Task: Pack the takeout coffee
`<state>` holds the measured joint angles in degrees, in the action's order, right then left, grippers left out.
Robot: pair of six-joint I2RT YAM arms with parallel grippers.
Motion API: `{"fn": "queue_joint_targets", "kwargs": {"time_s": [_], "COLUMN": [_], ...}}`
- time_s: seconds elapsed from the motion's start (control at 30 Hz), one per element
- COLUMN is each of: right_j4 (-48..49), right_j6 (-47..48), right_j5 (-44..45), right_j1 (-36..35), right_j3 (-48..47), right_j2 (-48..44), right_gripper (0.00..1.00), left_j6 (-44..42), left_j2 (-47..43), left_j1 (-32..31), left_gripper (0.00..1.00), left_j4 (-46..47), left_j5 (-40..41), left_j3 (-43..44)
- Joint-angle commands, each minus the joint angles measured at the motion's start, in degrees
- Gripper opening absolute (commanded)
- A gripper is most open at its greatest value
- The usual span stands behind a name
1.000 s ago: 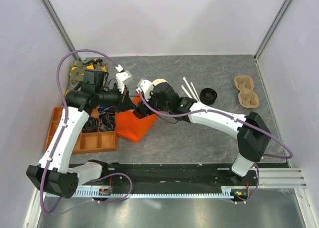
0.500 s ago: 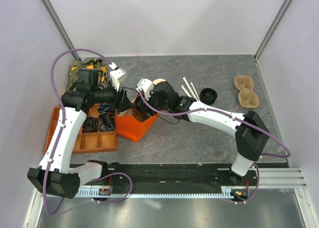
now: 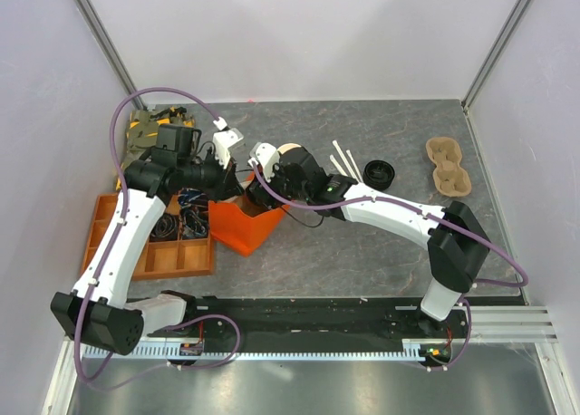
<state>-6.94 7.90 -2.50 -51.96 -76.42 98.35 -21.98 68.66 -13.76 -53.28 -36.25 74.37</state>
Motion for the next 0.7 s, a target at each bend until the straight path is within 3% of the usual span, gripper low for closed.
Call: {"fn": "queue_joint_targets", "kwargs": {"time_s": [0.0,0.37,0.67], "right_j4": [1.0,-1.7,-11.2], "right_j6": [1.2,0.8,5.6], "right_j5": [1.9,-1.8,-7.8], "right_j1": [0.1,1.2,2.5], "right_j3": [-2.6,-4.7,-8.3], "right_j2": [1.0,3.4,4.3], "right_gripper": [0.23,0.19,0.18], "left_j6": [-0.8,5.2,6.8], "left_j2": [-0.3,1.3,-2.9], "left_j1": [0.4,4.1,5.5], "left_gripper": [0.02,0.02,0.02], "left_j4": [-0.3,0.6,1.4], "left_j5": [1.7,-1.8,-13.3], "left_j3": [0.3,0.3,-2.1]}}
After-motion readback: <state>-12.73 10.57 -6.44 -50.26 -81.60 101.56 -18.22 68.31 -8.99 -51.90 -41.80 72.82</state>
